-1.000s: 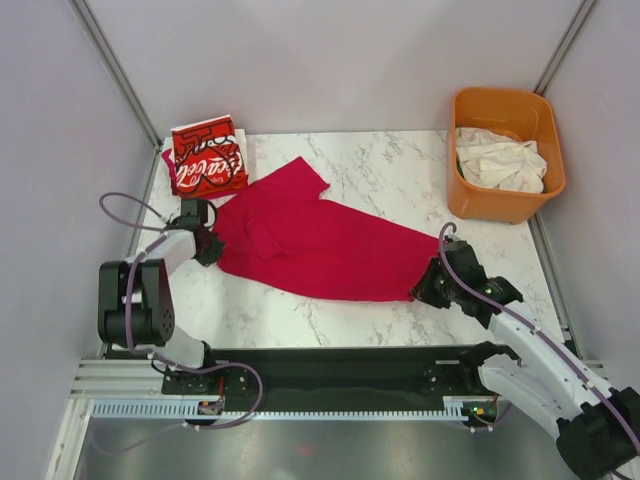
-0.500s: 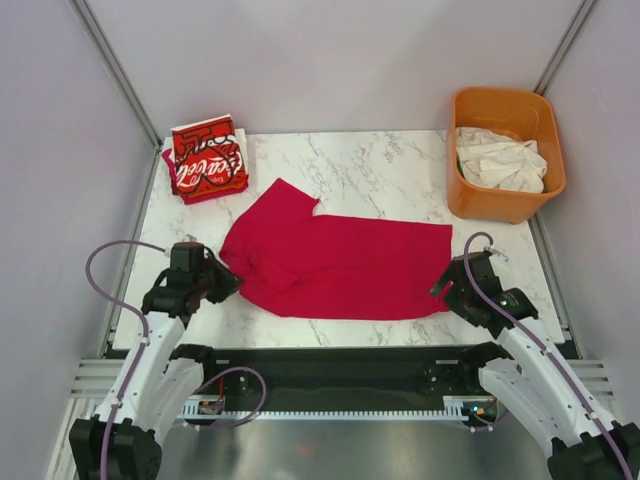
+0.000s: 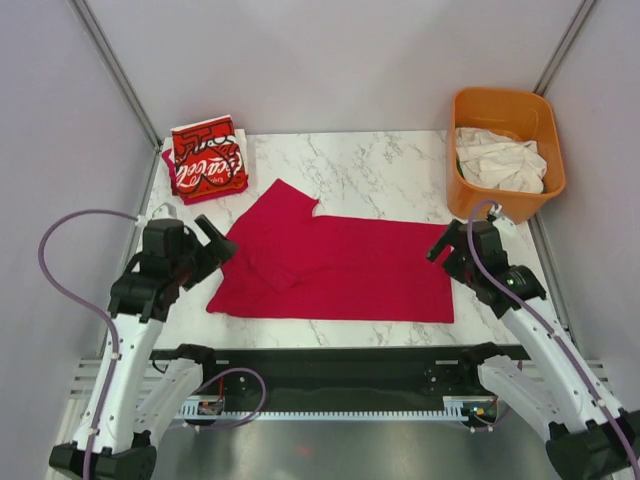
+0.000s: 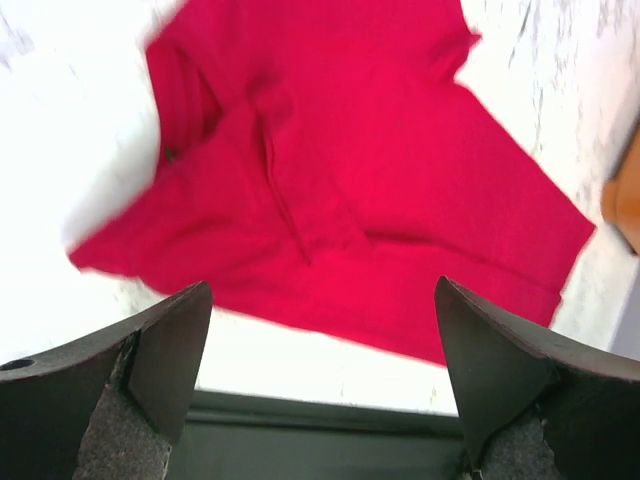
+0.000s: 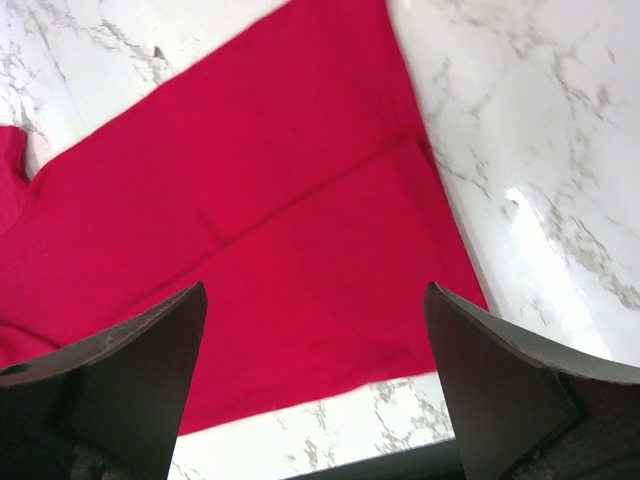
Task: Fold and stack the t-shirts
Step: Fold the tshirt
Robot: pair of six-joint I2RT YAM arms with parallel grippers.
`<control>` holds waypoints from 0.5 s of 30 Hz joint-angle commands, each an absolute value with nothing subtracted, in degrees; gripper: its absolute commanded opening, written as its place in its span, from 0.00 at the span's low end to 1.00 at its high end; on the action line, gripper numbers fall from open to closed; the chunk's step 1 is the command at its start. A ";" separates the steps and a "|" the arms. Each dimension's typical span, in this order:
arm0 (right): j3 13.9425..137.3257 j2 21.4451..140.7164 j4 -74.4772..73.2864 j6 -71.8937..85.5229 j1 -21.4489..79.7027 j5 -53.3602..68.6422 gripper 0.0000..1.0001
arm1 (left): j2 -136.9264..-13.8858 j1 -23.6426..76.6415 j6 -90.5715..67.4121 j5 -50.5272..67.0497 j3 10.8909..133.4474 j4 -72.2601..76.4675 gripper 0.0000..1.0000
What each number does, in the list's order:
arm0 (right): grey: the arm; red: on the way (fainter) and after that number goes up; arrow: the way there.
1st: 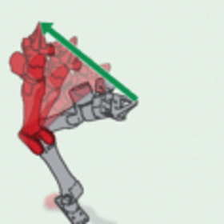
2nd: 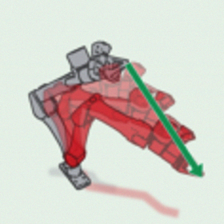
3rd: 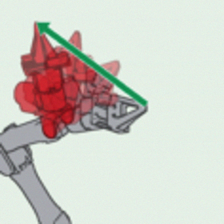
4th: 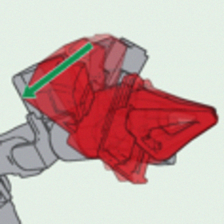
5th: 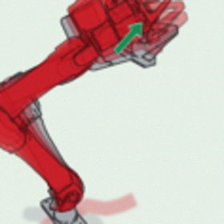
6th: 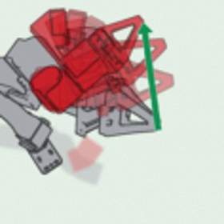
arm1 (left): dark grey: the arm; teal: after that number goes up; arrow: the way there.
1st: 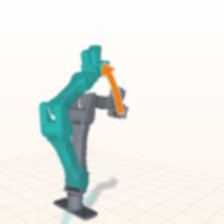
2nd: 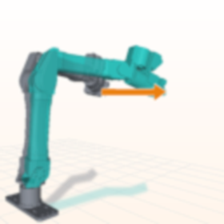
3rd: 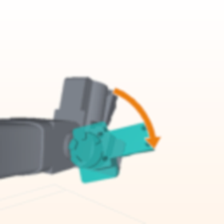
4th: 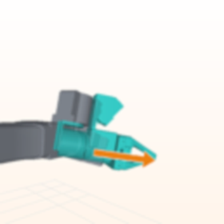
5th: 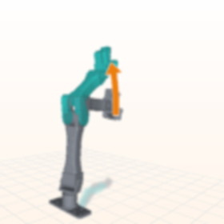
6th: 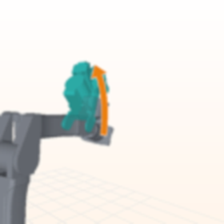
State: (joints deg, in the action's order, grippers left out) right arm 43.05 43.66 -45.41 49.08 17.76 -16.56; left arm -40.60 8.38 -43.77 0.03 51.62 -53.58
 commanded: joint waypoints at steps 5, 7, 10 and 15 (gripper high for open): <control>46.14 56.58 -29.02 40.26 17.67 -7.57 0.98 | -61.91 8.44 -31.65 -5.28 55.19 -39.93 1.00; 46.76 58.44 -27.43 38.24 17.67 -6.68 0.98 | -67.12 8.52 -27.09 -1.52 56.33 -30.45 0.95; 46.84 61.25 -24.27 36.05 17.67 -7.82 0.98 | -81.08 9.75 -22.07 3.87 63.43 -23.75 0.89; 48.60 66.97 -22.15 34.54 15.82 -7.21 0.98 | -104.26 10.20 -18.90 5.44 83.70 -22.86 0.89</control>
